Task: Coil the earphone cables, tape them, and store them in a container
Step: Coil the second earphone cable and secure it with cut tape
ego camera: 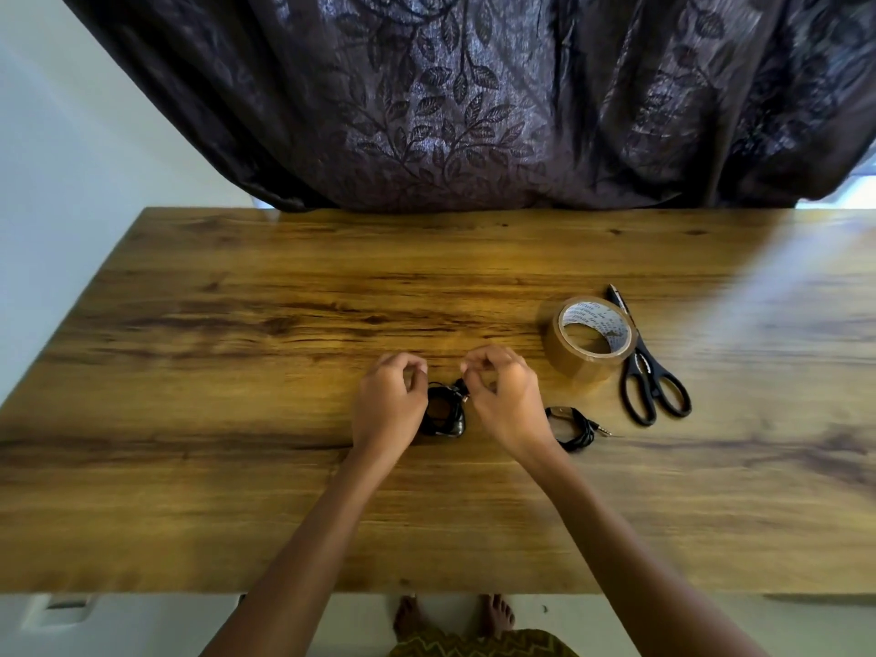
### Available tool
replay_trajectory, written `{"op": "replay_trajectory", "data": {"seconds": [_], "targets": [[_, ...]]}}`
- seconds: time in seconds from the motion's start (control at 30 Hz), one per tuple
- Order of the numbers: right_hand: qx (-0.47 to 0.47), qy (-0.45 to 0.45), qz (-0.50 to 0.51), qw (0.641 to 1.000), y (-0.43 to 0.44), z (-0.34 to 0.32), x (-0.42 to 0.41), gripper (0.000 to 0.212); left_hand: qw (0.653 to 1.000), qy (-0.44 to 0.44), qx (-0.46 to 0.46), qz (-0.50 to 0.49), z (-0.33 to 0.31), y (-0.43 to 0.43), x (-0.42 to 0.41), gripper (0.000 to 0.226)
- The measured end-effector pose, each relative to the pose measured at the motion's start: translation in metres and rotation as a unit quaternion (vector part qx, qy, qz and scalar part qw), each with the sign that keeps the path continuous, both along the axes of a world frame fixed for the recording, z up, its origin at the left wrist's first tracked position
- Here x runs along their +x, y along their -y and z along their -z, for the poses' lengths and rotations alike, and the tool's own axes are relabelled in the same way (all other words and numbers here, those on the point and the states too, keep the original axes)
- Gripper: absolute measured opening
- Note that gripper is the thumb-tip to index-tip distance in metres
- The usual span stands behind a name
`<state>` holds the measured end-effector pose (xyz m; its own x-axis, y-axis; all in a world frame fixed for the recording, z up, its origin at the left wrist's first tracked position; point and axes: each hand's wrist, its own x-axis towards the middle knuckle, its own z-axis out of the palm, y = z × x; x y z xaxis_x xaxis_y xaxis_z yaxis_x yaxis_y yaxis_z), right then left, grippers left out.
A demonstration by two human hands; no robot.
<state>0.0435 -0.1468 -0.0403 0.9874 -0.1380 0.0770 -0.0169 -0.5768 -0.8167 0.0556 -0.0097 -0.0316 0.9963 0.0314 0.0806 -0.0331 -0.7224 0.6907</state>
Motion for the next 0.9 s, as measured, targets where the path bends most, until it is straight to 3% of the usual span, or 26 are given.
{"op": "replay_trajectory", "data": {"seconds": [0.23, 0.37, 0.5, 0.67, 0.9], "targets": [[-0.033, 0.067, 0.061, 0.995, 0.045, -0.039, -0.006, 0.021, 0.996, 0.063, -0.014, 0.056, -0.033, 0.036, 0.008, 0.018], [-0.061, -0.002, 0.07, 0.996, 0.085, -0.037, -0.008, 0.044, 0.993, 0.08, -0.024, 0.079, -0.038, 0.053, 0.013, 0.018], [-0.155, -0.026, 0.026, 0.987, 0.119, -0.026, -0.01, 0.065, 0.991, 0.085, -0.03, 0.096, -0.038, 0.064, 0.01, 0.017], [-0.213, -0.041, -0.006, 0.976, 0.134, -0.019, -0.006, 0.061, 0.989, 0.081, -0.045, 0.112, -0.042, 0.071, 0.011, 0.015], [-0.193, -0.038, -0.03, 0.98, 0.135, -0.018, -0.004, 0.044, 0.988, 0.078, -0.055, 0.121, -0.041, 0.072, 0.011, 0.014]]}}
